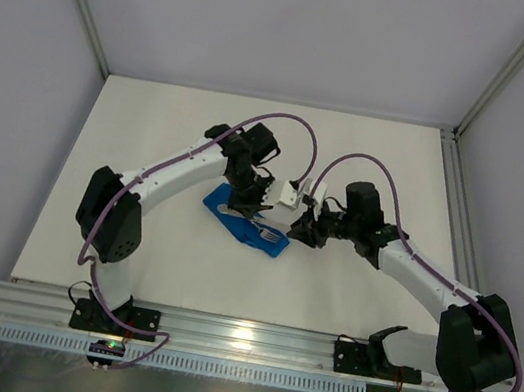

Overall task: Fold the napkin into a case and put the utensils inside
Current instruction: Pass from the left arm to the right, then insert the knife into the folded napkin.

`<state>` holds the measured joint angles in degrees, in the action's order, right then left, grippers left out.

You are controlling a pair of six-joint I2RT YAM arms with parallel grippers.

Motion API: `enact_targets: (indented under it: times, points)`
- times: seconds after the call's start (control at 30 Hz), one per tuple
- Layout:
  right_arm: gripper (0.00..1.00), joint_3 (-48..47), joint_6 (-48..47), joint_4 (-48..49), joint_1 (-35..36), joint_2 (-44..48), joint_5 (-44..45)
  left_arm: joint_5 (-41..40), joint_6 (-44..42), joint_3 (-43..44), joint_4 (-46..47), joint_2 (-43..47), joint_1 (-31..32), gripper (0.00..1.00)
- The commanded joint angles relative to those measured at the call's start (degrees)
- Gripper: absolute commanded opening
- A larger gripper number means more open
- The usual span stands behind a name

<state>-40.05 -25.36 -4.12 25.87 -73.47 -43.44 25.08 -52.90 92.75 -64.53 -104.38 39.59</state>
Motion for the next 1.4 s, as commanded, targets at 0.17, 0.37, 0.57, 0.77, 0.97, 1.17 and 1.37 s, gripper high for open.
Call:
enact_targets:
  times: [0.17, 0.37, 0.57, 0.77, 0.97, 1.17, 1.37]
  points:
    - [0.04, -1.96, -1.01, -1.15, 0.06, -1.41, 2.31, 4.71, -0.97, 3.32, 0.90, 3.30, 0.48, 0.00]
    - [0.04, -1.08, 2.33, -1.07, 0.06, 0.96, 4.94, 4.19, 1.13, 3.14, 2.57, 3.92, 0.48, 0.06]
    - [0.04, 1.20, 7.78, 1.57, 0.06, 2.89, 7.93, 1.99, 5.26, 3.14, 6.26, 3.13, 0.48, 0.25]
    - [0.04, 6.47, 13.41, 6.30, 0.50, 6.32, 12.58, 2.25, 9.31, 3.66, 7.23, 2.69, -0.57, 0.42]
    - [0.04, 8.41, 16.21, 7.28, 2.70, 9.04, 17.77, 4.97, 14.67, 6.30, 6.44, 2.51, -3.37, 0.54]
    - [0.04, 11.74, 19.04, 8.42, 6.82, 13.52, 25.40, -4.49, 25.80, 4.91, 10.20, 2.43, -8.55, 0.56]
    - [0.04, 11.76, 21.93, 8.87, 9.28, 17.05, 28.76, -17.42, 30.84, 2.78, 16.19, -6.77, -15.15, 0.56]
